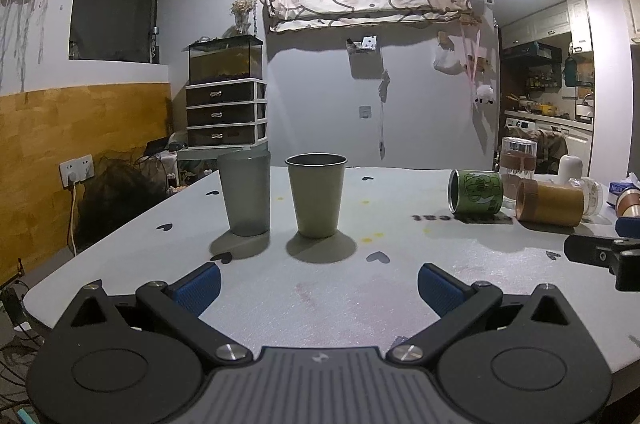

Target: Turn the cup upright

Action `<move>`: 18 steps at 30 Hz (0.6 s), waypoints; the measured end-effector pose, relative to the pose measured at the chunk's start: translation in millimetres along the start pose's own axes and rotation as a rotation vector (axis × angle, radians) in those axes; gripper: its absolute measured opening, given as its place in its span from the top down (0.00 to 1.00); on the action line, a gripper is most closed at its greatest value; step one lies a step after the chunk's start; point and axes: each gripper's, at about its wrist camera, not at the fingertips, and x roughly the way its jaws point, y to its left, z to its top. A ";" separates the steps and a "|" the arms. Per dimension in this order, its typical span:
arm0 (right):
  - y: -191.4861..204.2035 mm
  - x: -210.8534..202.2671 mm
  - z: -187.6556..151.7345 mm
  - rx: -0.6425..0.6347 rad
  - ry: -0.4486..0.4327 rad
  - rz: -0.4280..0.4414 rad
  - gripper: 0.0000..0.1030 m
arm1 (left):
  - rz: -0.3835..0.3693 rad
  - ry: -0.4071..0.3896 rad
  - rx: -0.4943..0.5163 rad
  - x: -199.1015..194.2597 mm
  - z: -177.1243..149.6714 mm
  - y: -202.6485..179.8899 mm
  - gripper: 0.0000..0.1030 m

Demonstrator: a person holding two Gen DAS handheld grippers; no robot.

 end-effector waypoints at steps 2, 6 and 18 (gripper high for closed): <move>0.6 -0.1 0.1 -0.001 0.000 0.001 0.00 | 0.001 0.001 -0.002 0.3 -0.2 0.6 0.00; 2.5 0.0 -0.6 -0.006 0.004 0.001 0.00 | 0.005 0.002 -0.004 1.0 0.5 1.2 0.00; 3.3 -0.1 -1.2 -0.007 0.004 0.001 0.00 | 0.013 0.006 -0.010 1.5 0.5 3.1 0.00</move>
